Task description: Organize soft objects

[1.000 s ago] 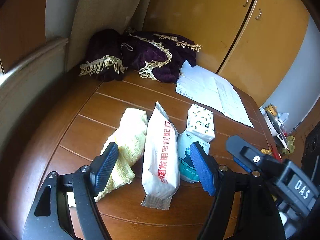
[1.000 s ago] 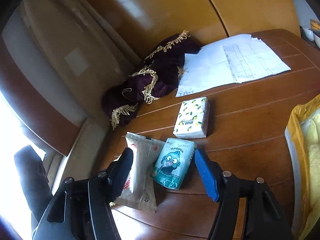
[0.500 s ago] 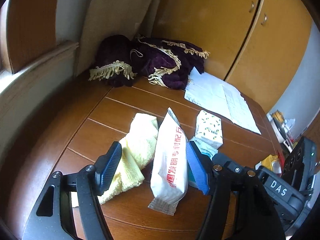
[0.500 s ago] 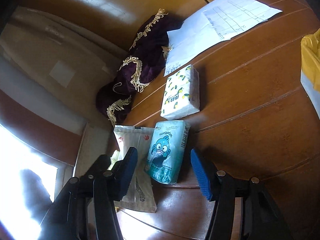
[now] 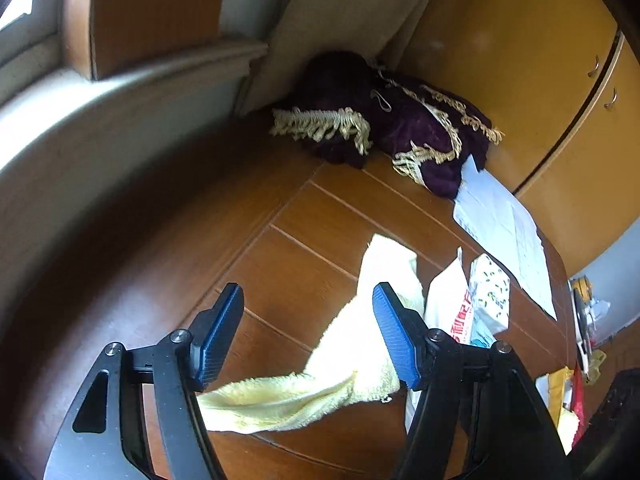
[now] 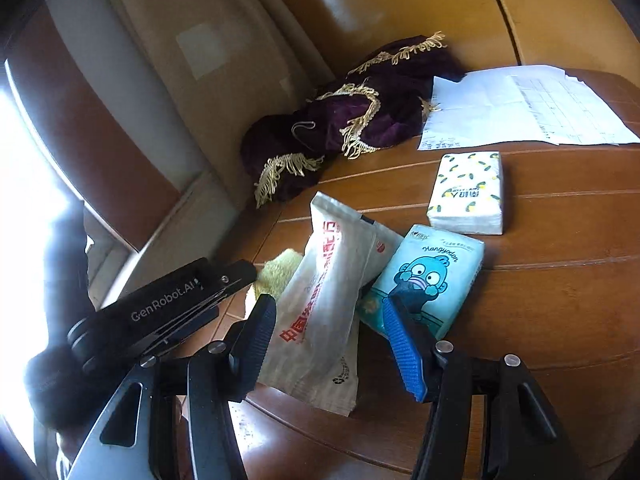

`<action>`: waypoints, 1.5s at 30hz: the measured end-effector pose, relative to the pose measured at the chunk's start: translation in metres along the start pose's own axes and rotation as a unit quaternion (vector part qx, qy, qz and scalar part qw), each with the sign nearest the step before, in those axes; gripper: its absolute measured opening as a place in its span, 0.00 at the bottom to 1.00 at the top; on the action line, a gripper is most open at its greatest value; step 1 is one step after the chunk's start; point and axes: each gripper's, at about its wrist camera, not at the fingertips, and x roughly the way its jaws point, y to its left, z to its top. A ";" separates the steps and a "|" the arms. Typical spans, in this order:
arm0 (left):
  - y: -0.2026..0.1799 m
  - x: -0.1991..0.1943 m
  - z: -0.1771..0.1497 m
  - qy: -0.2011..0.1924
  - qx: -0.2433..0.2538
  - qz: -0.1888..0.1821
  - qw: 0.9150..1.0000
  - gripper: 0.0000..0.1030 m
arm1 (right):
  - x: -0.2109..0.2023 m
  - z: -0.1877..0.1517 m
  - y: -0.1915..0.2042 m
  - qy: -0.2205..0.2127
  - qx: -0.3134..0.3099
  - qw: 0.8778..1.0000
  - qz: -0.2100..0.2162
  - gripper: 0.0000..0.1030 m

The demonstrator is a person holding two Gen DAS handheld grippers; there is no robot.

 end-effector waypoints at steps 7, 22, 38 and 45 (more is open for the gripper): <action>-0.003 0.002 -0.005 0.017 0.000 -0.037 0.999 0.51 | 0.019 -0.007 0.015 0.034 -0.058 0.996 -0.064 0.31; -0.010 -0.003 -0.015 -0.019 0.040 0.043 0.998 0.63 | -0.053 -0.001 -0.006 -0.062 0.022 0.997 -0.028 0.16; -0.022 -0.014 -0.032 -0.024 0.088 0.050 0.995 0.00 | -0.053 -0.007 0.005 -0.065 0.000 0.997 -0.032 0.16; 0.005 -0.015 -0.024 0.030 0.001 -0.048 0.998 0.28 | -0.045 -0.004 -0.008 -0.043 0.034 0.998 -0.013 0.16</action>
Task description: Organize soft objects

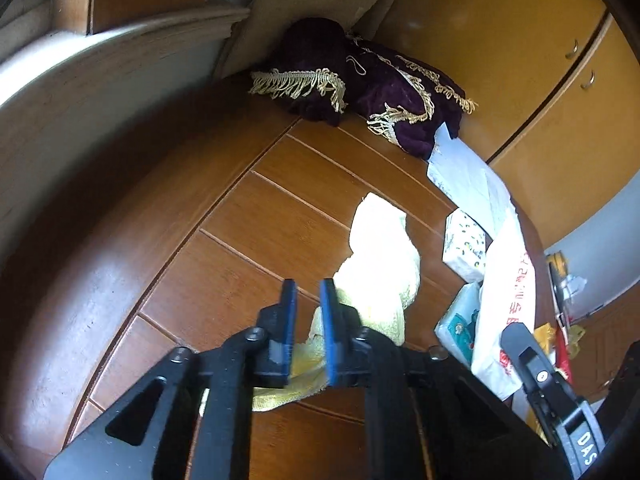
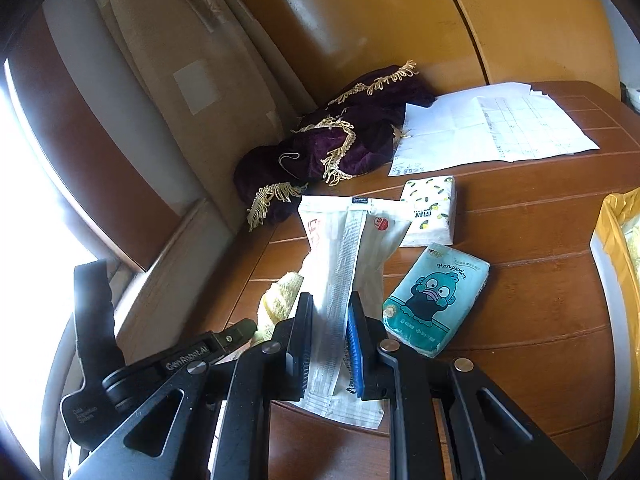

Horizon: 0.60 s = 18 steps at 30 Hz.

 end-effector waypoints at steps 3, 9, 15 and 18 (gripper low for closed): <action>0.006 -0.013 0.003 -0.043 -0.030 -0.012 0.999 0.70 | 0.004 0.001 -0.006 0.012 0.017 1.000 0.008 0.16; 0.020 -0.011 0.009 -0.041 -0.062 -0.021 0.997 0.70 | 0.002 0.005 -0.020 0.019 0.053 0.998 0.018 0.16; 0.008 -0.014 0.007 -0.058 -0.031 -0.038 0.997 0.70 | 0.004 0.006 -0.018 0.021 0.050 0.998 0.014 0.16; -0.013 -0.005 0.002 -0.065 0.023 -0.005 0.998 0.70 | 0.004 0.005 -0.015 0.020 0.043 0.999 0.010 0.16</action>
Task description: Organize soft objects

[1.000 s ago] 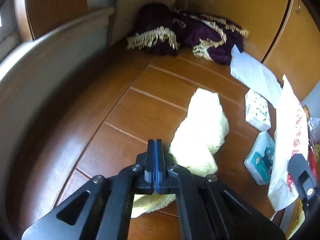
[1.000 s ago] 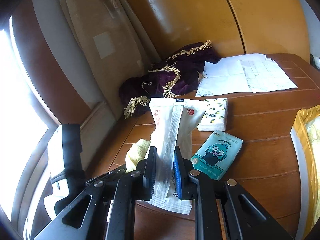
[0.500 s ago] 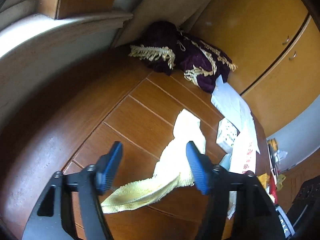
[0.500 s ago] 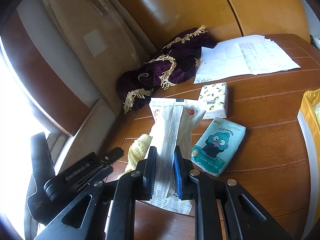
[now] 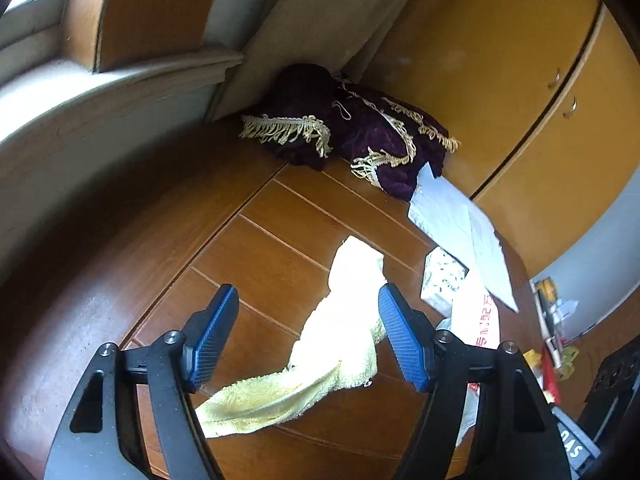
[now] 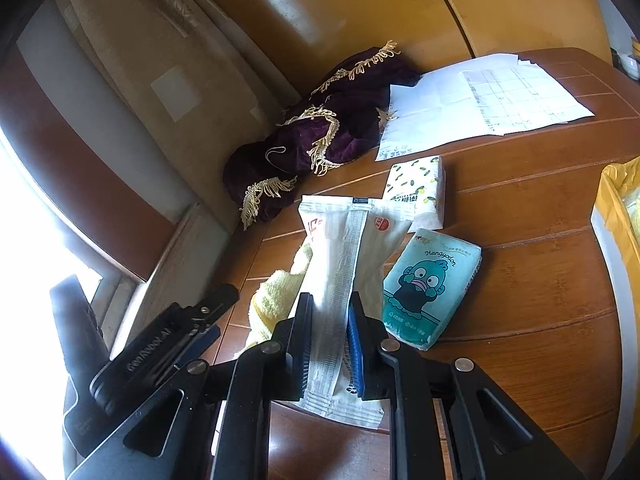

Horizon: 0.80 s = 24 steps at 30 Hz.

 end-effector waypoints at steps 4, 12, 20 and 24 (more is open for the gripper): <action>-0.021 0.020 -0.013 0.040 0.060 0.014 0.997 0.70 | -0.002 0.000 0.004 -0.002 -0.010 1.000 0.006 0.16; -0.025 0.022 -0.022 0.042 0.083 0.033 0.995 0.38 | 0.005 -0.003 0.011 0.014 -0.031 0.999 -0.025 0.15; -0.025 0.012 -0.027 0.020 0.081 0.033 0.996 0.31 | 0.009 -0.005 0.006 0.020 -0.024 0.999 -0.040 0.15; -0.015 0.014 -0.021 0.018 0.053 0.023 0.998 0.31 | 0.007 -0.003 0.008 0.015 -0.024 0.999 -0.037 0.15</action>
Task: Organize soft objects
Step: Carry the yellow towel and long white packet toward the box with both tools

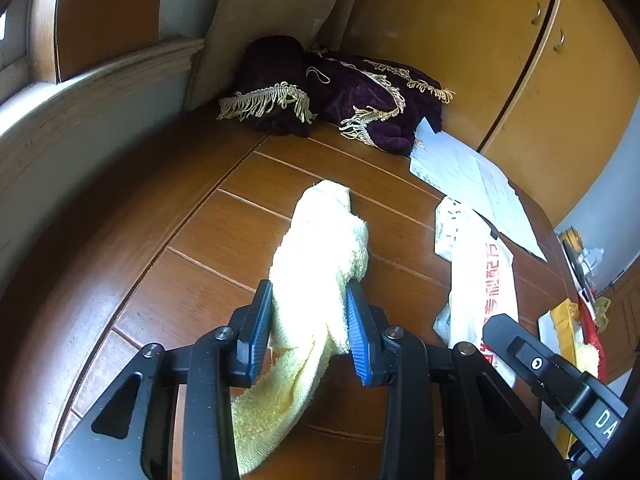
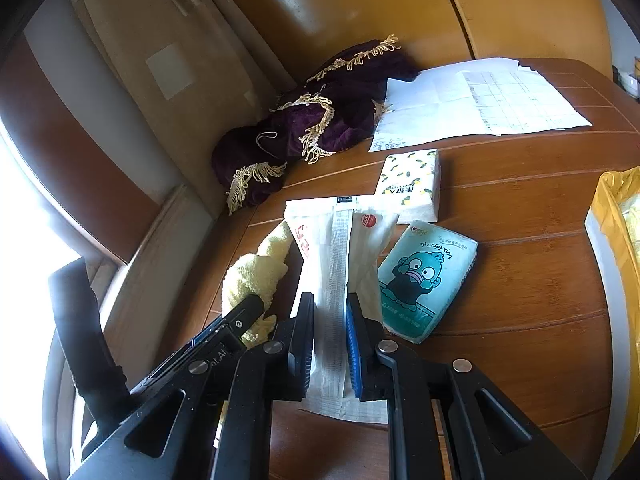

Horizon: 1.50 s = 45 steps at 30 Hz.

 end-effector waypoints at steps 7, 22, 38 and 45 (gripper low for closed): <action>0.007 -0.005 0.003 -0.022 -0.025 -0.013 0.999 0.31 | 0.009 -0.006 0.009 0.019 -0.021 1.000 -0.002 0.15; 0.013 -0.022 0.002 -0.062 -0.051 -0.012 0.997 0.31 | -0.016 -0.004 0.015 -0.009 -0.028 1.000 0.011 0.15; -0.042 -0.092 -0.060 -0.056 -0.038 -0.165 0.984 0.31 | -0.146 -0.063 -0.044 -0.051 -0.089 0.994 0.041 0.15; -0.093 -0.112 -0.078 -0.020 0.004 -0.243 0.970 0.31 | -0.196 -0.074 -0.087 -0.082 -0.083 0.993 0.006 0.15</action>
